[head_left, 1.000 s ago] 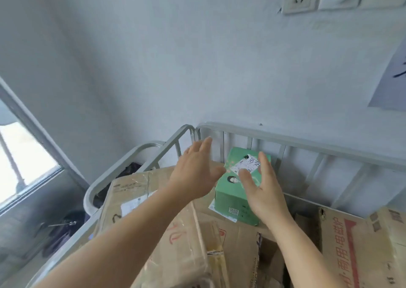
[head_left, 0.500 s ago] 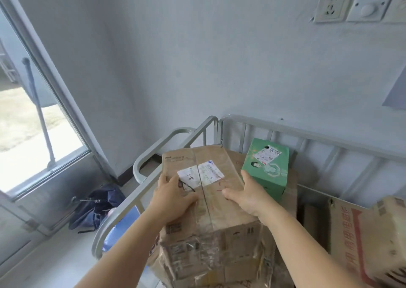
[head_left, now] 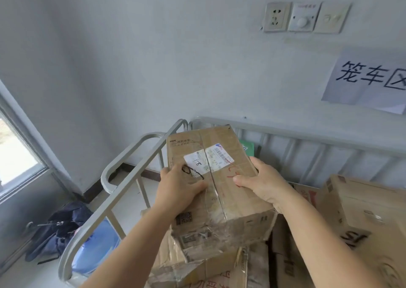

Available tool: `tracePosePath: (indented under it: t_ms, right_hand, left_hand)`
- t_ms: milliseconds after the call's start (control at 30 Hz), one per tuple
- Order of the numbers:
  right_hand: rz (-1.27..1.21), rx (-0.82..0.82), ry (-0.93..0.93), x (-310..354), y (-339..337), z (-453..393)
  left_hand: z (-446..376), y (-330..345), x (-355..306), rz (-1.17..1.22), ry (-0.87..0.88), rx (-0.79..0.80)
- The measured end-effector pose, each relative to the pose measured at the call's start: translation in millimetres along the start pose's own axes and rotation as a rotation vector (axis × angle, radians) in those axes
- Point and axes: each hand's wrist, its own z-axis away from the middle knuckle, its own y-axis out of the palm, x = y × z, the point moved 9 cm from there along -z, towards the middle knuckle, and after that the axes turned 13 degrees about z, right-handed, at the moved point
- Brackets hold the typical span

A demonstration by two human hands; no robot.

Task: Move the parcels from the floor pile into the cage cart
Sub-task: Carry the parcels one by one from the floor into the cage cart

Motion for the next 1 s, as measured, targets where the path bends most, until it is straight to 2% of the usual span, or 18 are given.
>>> tracePosePath:
  t_ms: [300,500,767,1000]
  right_hand:
    - [-0.09,-0.201,0.139,-93.1,-105.1,-0.5]
    - [-0.118,-0.272,0.251,-170.0,-145.7,-30.3]
    - [-0.207,-0.255,0.389,-275.0,-130.3,-95.3]
    - [-0.259,-0.231,0.435,-321.5,-92.3,-155.9]
  left_hand:
    - [-35.0,130.1,-83.9,0.006,0.155,0.224]
    - [-65.9,229.2,-104.3,0.005,0.144,0.353]
    - [-123.0,335.2,-80.3,-0.111,0.083,0.476]
    - [-183.9,386.7,-38.4,-0.3,0.058,0.5]
